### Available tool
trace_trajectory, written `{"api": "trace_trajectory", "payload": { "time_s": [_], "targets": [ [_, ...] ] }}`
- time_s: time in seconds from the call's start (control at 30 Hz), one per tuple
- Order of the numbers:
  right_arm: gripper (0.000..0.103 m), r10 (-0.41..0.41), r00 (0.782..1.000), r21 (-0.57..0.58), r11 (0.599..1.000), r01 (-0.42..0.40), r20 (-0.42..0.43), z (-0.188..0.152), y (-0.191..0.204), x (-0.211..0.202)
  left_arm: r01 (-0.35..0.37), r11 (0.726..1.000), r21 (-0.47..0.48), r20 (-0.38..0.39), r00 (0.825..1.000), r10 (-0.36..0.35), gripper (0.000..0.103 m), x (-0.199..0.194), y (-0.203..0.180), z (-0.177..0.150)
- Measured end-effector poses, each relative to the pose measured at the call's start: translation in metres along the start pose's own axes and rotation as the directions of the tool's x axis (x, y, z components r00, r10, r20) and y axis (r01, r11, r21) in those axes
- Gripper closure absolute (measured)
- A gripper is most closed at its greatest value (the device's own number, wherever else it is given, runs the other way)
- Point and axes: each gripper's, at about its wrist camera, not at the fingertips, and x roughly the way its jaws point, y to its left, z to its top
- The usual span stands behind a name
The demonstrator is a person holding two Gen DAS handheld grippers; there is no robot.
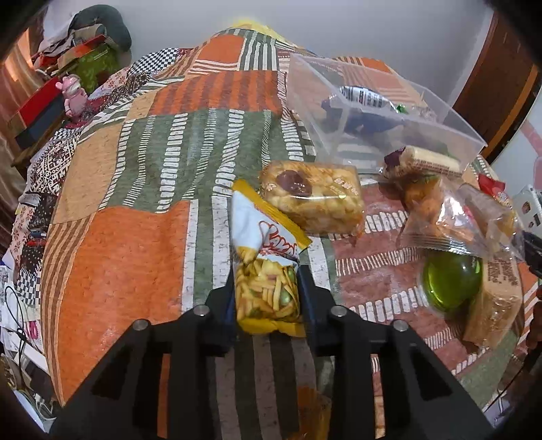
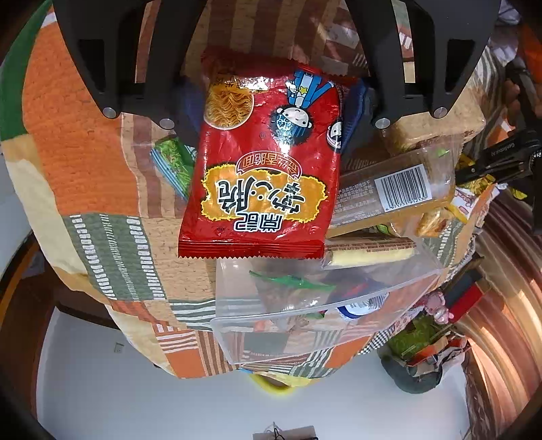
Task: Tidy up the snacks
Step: 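Carry both bags to the clear box and release them inside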
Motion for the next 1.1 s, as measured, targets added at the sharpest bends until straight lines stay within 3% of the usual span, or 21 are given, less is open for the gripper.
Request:
{"api": "trace_trajectory", "payload": {
  "time_s": [0.53, 0.87, 1.1],
  "targets": [
    [0.041, 0.033, 0.995, 0.016, 0.999, -0.034, 0.095, 0.018, -0.004, -0.034, 0.015, 0.999, 0.035, 0.101, 0.995, -0.018, 0.079, -0.043, -0.012, 0.014],
    [0.041, 0.037, 0.981, -0.017, 0.999, -0.034, 0.192, 0.056, 0.009, -0.041, 0.074, 0.996, 0.057, 0.234, 0.969, -0.085, 0.079, -0.076, -0.04, 0.065],
    [0.041, 0.054, 0.974, -0.02, 0.998, -0.051, 0.22, 0.085, 0.014, -0.027, 0.099, 0.991, 0.087, 0.249, 0.961, -0.118, 0.079, -0.066, -0.064, 0.098]
  ]
}}
